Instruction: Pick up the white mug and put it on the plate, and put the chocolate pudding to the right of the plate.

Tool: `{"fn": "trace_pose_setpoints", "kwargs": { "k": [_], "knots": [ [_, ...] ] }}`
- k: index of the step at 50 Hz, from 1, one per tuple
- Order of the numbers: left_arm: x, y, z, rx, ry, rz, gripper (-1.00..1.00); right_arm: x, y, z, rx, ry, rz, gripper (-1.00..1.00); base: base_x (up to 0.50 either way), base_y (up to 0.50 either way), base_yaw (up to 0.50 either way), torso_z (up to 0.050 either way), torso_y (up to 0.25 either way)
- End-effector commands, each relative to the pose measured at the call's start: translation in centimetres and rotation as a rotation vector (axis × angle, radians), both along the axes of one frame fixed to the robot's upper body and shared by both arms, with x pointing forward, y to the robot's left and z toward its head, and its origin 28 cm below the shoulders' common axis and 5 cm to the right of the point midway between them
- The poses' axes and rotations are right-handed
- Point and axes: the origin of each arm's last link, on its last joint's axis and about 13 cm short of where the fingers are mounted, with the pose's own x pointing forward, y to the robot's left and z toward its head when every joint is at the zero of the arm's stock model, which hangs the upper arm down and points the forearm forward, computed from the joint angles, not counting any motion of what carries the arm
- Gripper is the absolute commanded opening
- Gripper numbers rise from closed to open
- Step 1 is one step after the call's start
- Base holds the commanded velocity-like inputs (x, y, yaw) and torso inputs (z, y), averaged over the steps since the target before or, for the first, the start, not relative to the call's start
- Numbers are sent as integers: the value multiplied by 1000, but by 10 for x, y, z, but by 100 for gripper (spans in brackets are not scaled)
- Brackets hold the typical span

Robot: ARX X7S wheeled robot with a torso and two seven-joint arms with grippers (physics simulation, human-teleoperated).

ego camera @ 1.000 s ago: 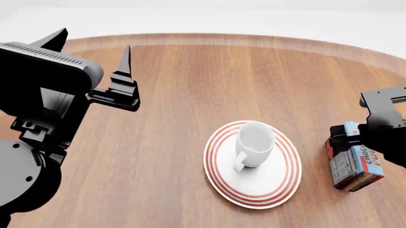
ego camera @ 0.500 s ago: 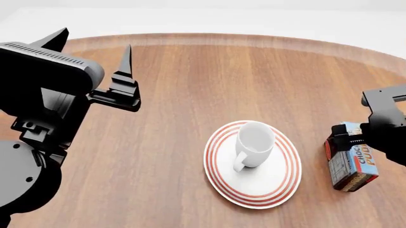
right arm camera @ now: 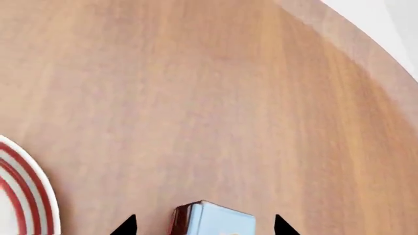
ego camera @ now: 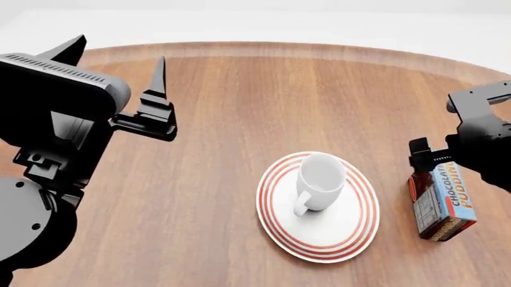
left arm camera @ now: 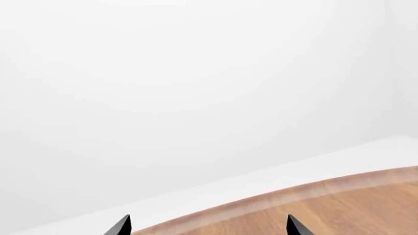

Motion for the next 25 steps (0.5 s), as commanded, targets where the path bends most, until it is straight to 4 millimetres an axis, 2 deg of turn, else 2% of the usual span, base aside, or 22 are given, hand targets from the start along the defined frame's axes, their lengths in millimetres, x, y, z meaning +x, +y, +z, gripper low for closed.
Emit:
{"fn": "trace_pose_setpoints", "kwargs": {
  "k": [1, 8, 20, 25],
  "knots": [
    [2, -2, 3, 4, -23, -24, 100, 4, 13, 18, -5, -45, 74, 100, 0, 0, 0, 0, 0],
    [1, -3, 3, 5, -23, -28, 100, 0, 15, 40, -31, -88, 97, 100, 0, 0, 0, 0, 0],
    [-1, -2, 5, 3, -26, -27, 100, -13, 33, 77, -98, -188, 228, 100, 0, 0, 0, 0, 0],
    [-1, -3, 4, 3, -26, -30, 100, -21, 43, 87, -121, -236, 296, 100, 0, 0, 0, 0, 0]
  ]
}}
